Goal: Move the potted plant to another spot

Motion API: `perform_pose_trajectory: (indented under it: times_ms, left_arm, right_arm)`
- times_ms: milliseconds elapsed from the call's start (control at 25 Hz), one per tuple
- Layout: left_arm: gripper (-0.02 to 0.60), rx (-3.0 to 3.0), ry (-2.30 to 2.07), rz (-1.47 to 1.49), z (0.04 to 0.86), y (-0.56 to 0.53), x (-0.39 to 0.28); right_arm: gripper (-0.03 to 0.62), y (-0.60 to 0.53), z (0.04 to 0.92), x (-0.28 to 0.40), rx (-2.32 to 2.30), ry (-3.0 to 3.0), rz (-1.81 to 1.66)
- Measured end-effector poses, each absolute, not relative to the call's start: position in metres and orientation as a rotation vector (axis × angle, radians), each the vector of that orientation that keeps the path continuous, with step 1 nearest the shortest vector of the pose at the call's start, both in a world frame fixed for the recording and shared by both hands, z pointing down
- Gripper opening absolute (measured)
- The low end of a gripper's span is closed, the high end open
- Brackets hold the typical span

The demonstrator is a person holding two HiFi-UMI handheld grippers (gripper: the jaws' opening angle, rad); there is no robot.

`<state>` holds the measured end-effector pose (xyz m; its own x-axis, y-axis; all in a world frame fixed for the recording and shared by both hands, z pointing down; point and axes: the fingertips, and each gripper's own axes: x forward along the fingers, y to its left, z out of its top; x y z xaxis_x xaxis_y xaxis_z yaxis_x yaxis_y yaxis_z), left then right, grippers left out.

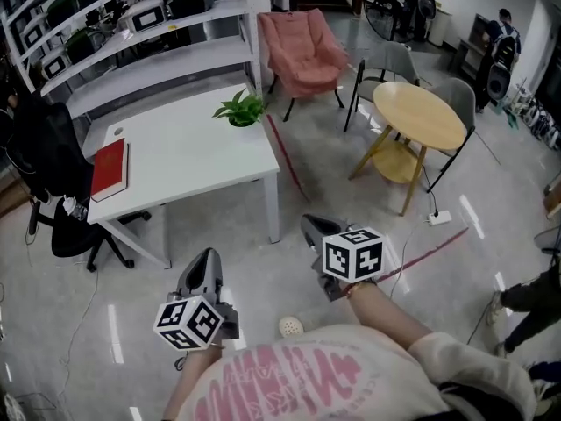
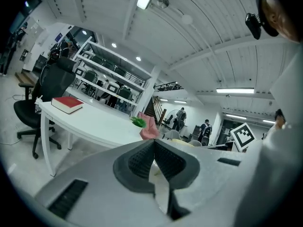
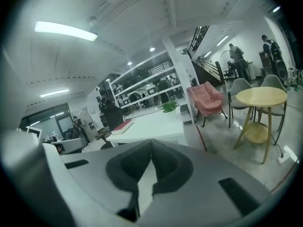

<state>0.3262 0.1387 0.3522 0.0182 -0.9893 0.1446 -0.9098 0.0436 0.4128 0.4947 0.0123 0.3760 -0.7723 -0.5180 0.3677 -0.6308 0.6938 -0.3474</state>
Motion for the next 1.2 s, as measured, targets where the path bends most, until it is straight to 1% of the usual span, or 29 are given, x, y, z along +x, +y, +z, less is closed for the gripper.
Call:
perform_pose_trajectory:
  times_ms: [320, 600, 960, 1200]
  left_arm:
    - [0.003, 1.872, -1.987, -0.332, 0.338, 0.077, 0.291]
    - [0.003, 1.874, -2.053, -0.369, 0.328, 0.04, 0.272]
    - [0.003, 1.771, -2.035, -0.342, 0.363, 0.032, 0.265]
    - [0.003, 1.76, -1.985, -0.27, 0.385, 0.02, 0.263]
  right_arm:
    - [0.006, -0.064, 0.362, 0.466, 0.892, -2.706, 0.741]
    - [0.006, -0.108, 0.35, 0.449, 0.868, -2.753, 0.705]
    - [0.006, -0.121, 0.386, 0.445, 0.817, -2.684, 0.778]
    - [0.006, -0.131, 0.408, 0.454, 0.873, -2.66, 0.868]
